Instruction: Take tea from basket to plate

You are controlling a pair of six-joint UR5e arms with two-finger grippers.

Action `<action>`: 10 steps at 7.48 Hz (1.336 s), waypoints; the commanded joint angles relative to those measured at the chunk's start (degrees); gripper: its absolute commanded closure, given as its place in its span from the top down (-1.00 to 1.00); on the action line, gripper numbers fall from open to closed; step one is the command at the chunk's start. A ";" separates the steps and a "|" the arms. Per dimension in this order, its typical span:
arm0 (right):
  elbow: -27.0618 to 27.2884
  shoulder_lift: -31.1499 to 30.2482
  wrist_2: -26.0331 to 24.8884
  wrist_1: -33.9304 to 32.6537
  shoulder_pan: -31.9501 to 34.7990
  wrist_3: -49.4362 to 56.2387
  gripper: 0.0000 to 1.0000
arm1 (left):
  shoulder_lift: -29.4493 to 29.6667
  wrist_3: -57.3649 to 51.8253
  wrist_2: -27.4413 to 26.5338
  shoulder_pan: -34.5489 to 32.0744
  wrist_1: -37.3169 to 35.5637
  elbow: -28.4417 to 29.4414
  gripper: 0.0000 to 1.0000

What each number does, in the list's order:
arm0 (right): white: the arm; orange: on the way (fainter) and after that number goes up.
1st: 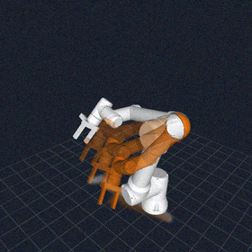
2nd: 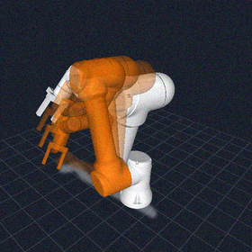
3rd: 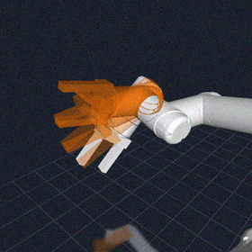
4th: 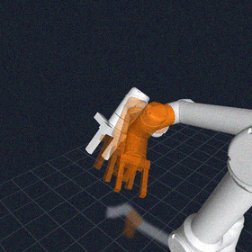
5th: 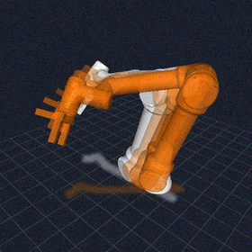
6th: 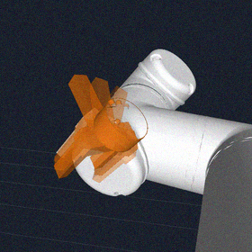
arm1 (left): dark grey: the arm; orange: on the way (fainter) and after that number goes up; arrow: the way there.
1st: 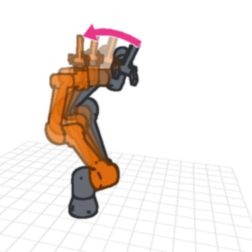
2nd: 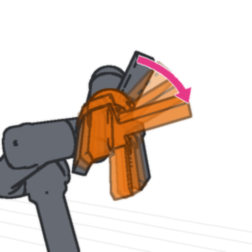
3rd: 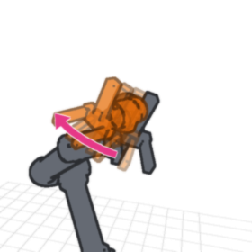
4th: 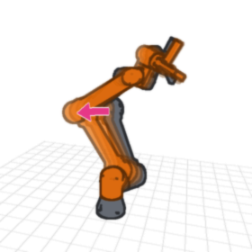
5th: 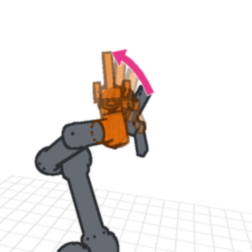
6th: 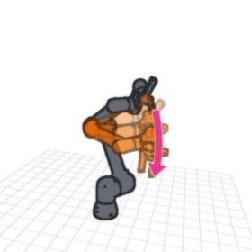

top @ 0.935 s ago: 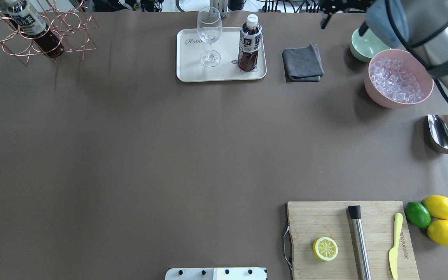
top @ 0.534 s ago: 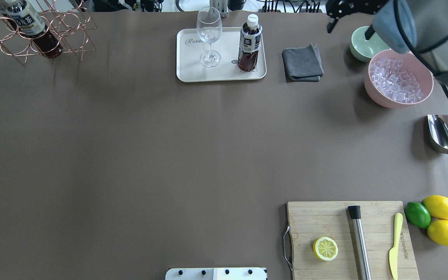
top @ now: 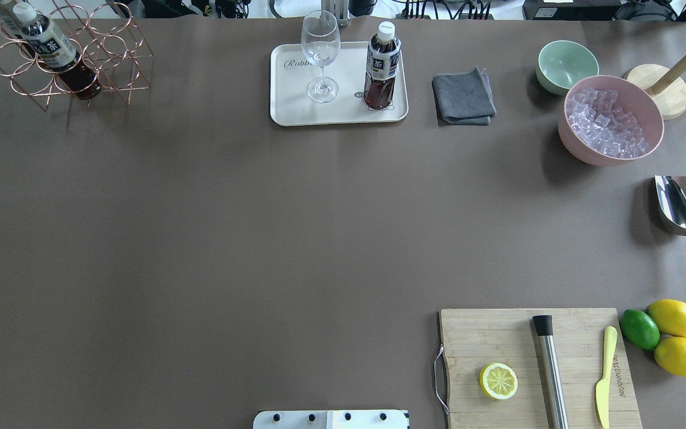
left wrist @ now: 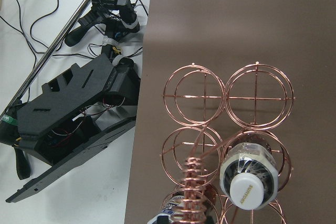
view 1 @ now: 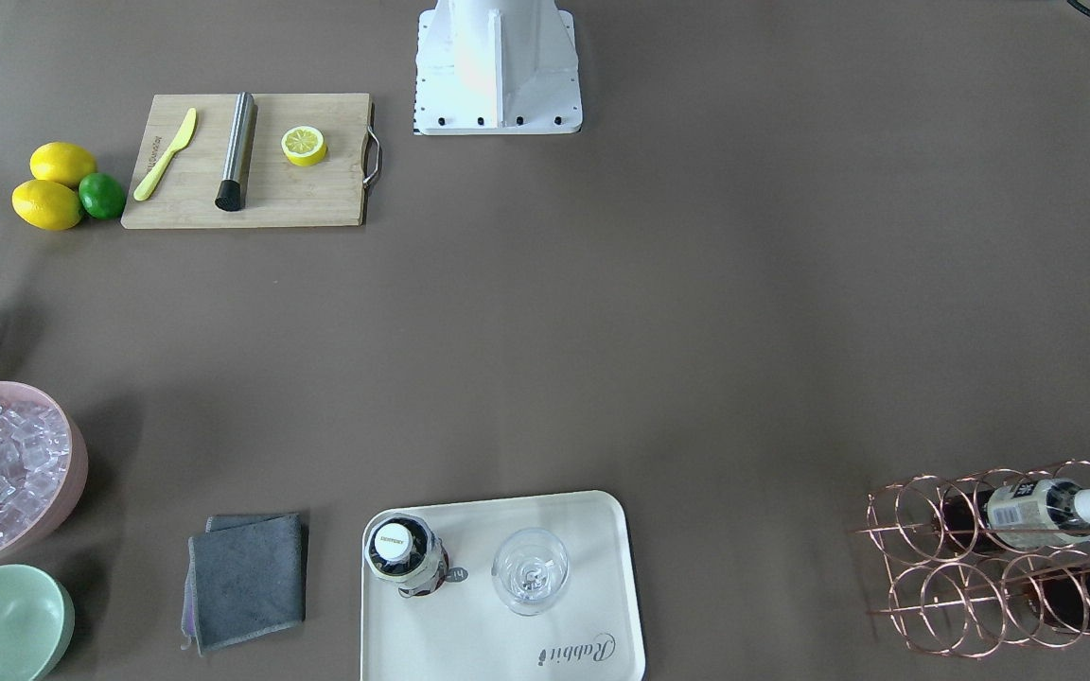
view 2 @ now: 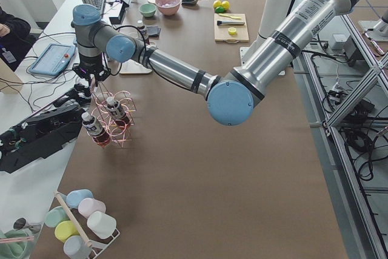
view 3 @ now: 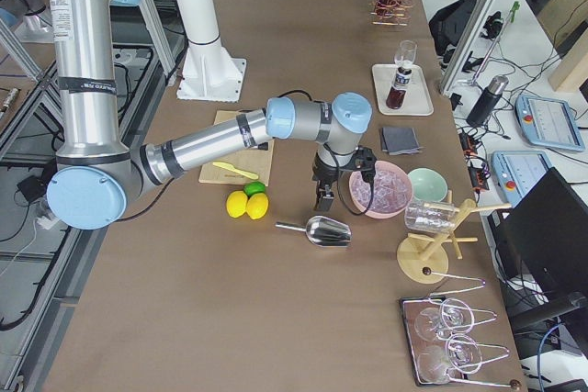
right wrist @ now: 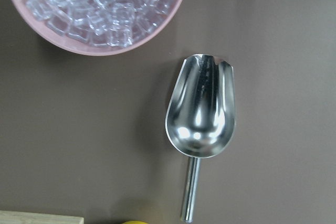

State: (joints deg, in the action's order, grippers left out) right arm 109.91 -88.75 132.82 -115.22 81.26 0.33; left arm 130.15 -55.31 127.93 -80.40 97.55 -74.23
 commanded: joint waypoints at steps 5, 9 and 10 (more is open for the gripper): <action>-11.54 -1.86 -3.36 10.07 3.99 3.54 1.00 | -2.18 -0.24 -0.14 0.68 3.53 -0.30 -1.00; -11.47 -1.78 -2.75 10.19 4.44 3.19 1.00 | -2.36 -0.24 -0.14 0.68 5.29 -0.48 0.96; -11.64 -1.78 -2.74 10.19 4.44 3.19 1.00 | -2.36 -0.15 -0.14 0.68 5.29 -0.48 0.96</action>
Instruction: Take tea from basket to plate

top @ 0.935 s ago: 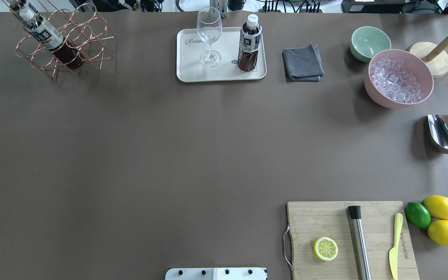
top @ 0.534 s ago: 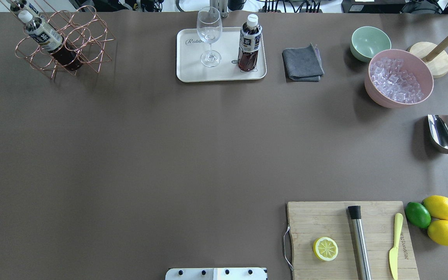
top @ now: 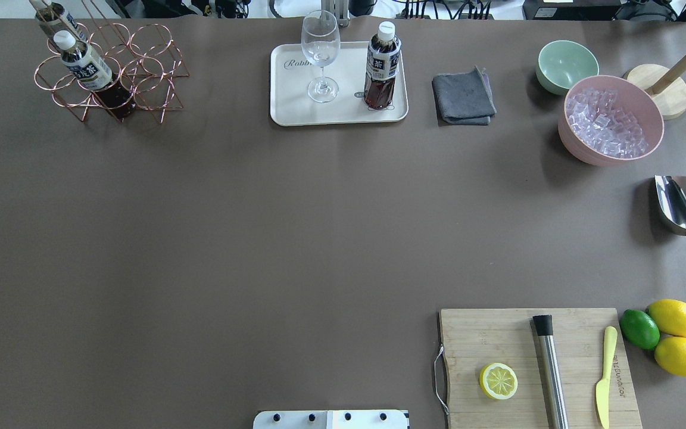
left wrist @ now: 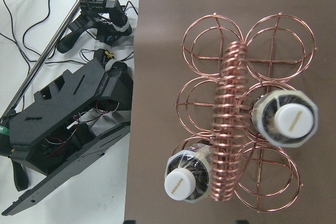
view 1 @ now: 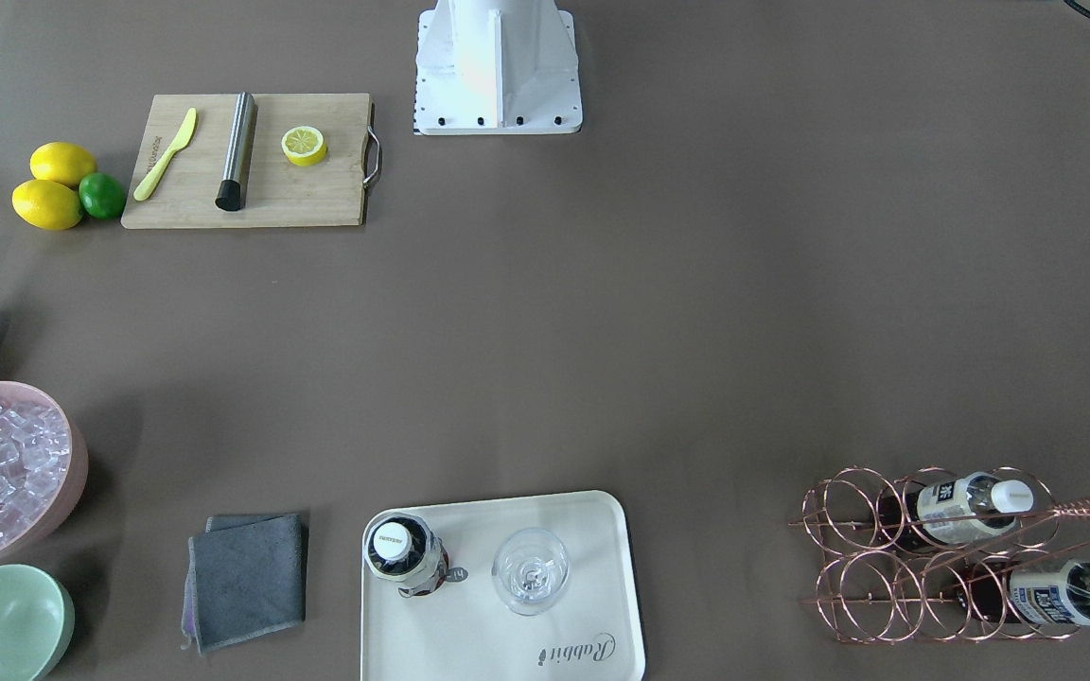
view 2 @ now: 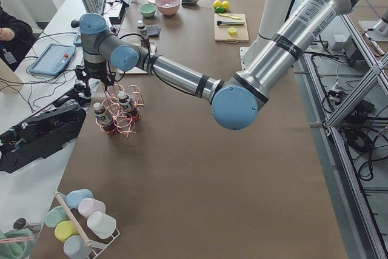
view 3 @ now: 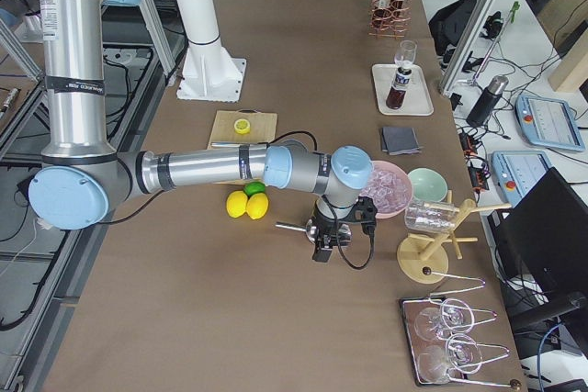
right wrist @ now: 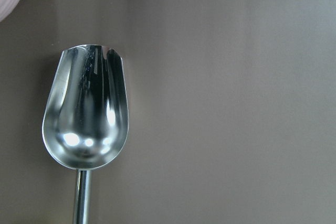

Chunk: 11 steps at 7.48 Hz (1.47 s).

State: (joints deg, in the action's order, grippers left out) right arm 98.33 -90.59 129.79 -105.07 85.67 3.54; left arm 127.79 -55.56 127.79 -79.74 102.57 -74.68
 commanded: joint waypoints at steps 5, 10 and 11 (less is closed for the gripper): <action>-0.33 0.42 -0.15 0.92 0.03 0.15 1.00 | -1.83 13.11 -0.09 -1.37 0.27 -4.83 0.96; -0.33 0.15 -0.15 0.92 0.03 0.15 1.00 | -21.31 82.64 -0.35 -10.35 17.89 -12.25 0.96; -0.33 0.15 -0.15 0.92 0.03 0.15 1.00 | -24.23 84.19 -0.26 -11.39 20.72 -12.33 0.96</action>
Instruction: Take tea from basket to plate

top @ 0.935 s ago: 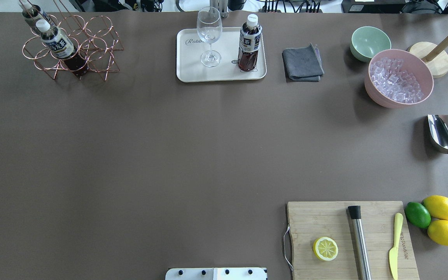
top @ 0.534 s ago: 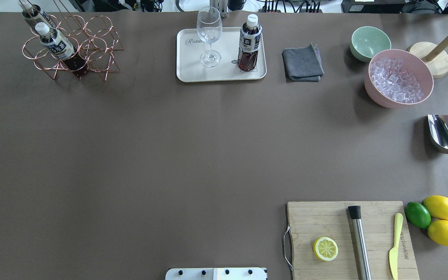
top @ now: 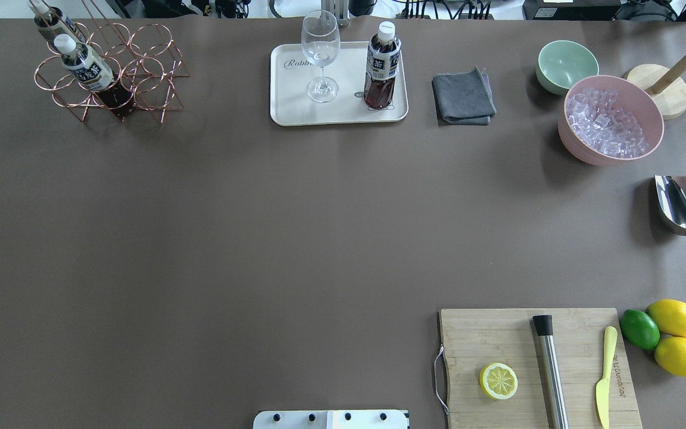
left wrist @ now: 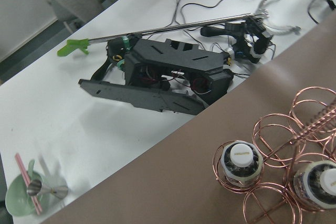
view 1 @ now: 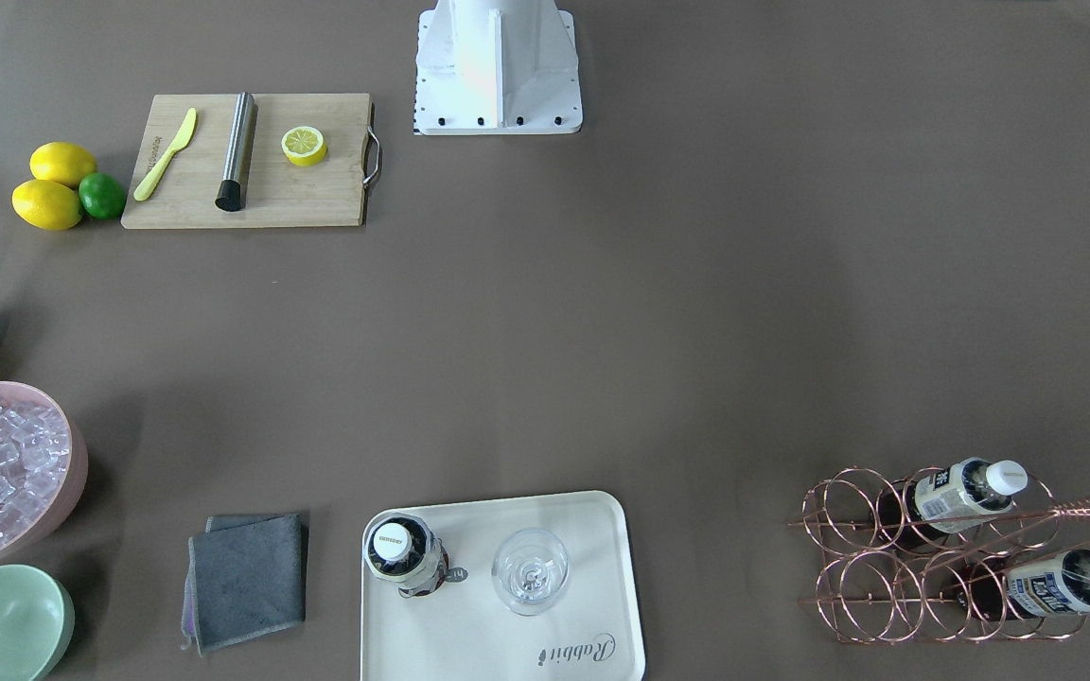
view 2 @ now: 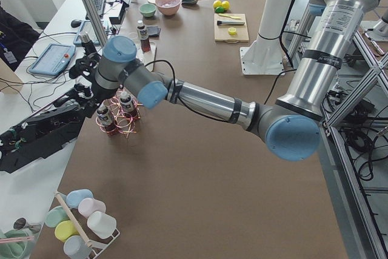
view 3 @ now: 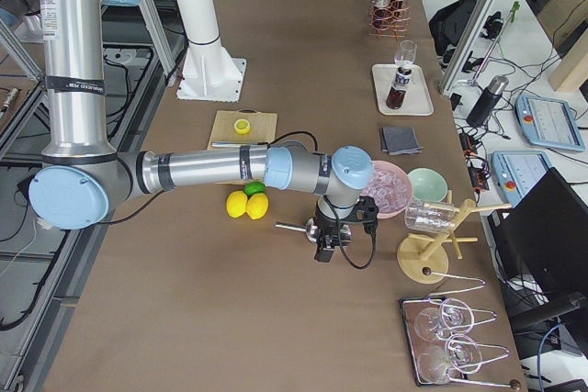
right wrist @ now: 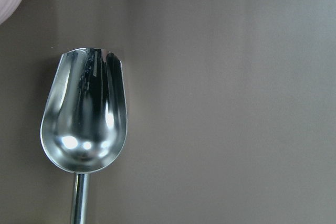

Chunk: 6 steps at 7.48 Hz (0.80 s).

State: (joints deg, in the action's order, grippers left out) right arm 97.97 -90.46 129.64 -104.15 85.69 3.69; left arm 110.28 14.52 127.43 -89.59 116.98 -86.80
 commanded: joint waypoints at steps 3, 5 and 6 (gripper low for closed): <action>-0.05 0.11 0.00 0.00 0.00 0.00 1.00 | -11.48 11.08 3.76 -4.10 5.81 2.07 0.96; 0.03 0.11 0.00 0.00 -0.08 0.00 1.00 | -14.11 10.18 20.05 -4.10 -1.10 2.87 0.96; 0.03 0.11 -0.09 0.00 -0.09 0.00 1.00 | -16.74 5.39 21.70 -4.01 -2.01 2.17 0.96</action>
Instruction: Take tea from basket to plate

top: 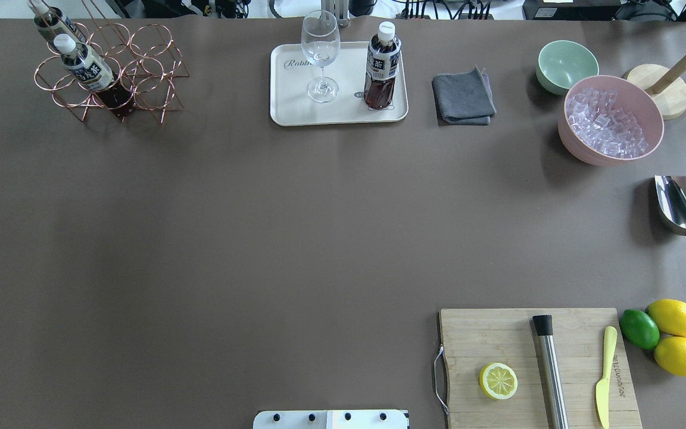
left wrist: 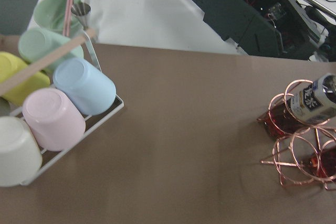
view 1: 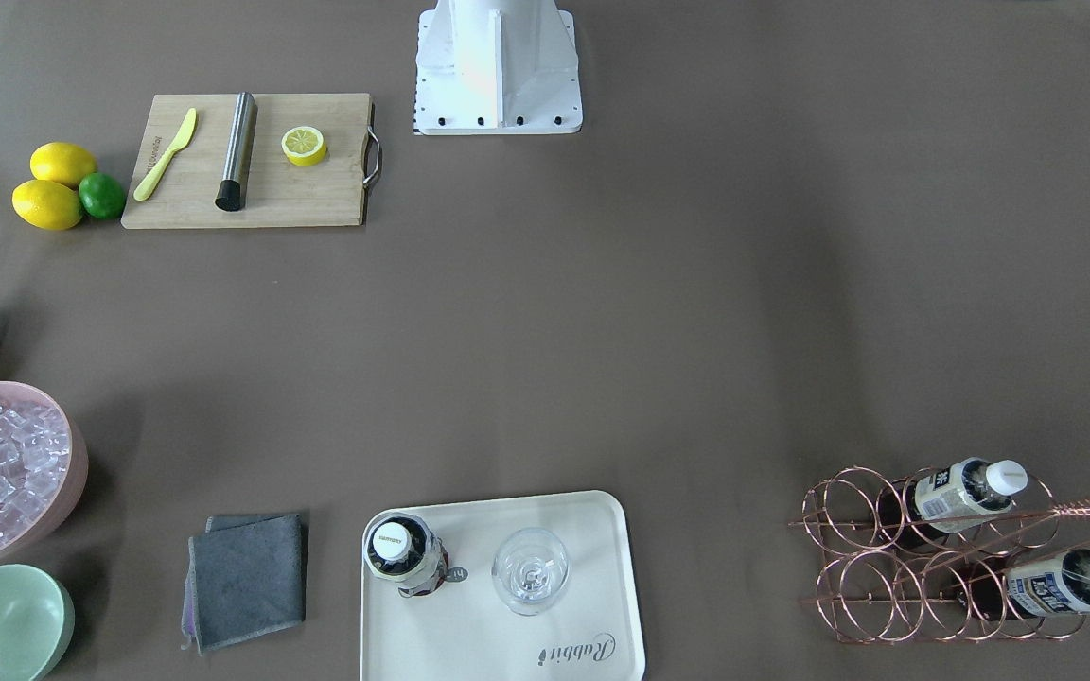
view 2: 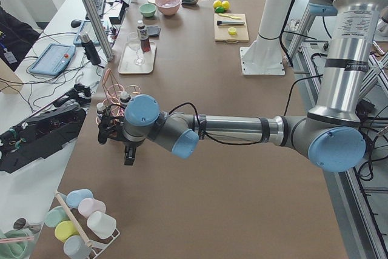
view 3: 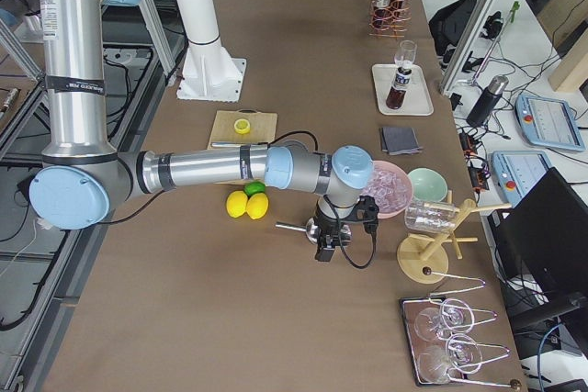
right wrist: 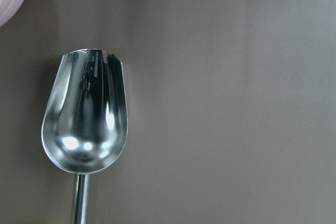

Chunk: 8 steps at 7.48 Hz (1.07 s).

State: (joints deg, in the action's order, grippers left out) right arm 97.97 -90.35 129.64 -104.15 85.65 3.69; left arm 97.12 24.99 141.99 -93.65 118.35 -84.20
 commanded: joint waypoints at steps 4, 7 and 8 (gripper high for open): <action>-0.06 0.00 -0.09 0.00 0.05 0.00 1.00 | -10.19 -8.98 2.19 7.46 -3.65 -2.98 0.96; -0.06 0.00 -0.09 0.00 0.05 0.00 1.00 | -9.67 -12.21 -0.04 7.09 -28.59 -15.68 0.96; -0.06 0.00 -0.09 0.00 0.05 0.00 1.00 | -9.32 -22.51 -3.18 2.55 -35.31 -16.16 0.96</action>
State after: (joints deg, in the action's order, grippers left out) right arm 97.91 -90.35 129.55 -104.15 85.69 3.69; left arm 87.50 13.72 142.36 -86.18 97.25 -96.07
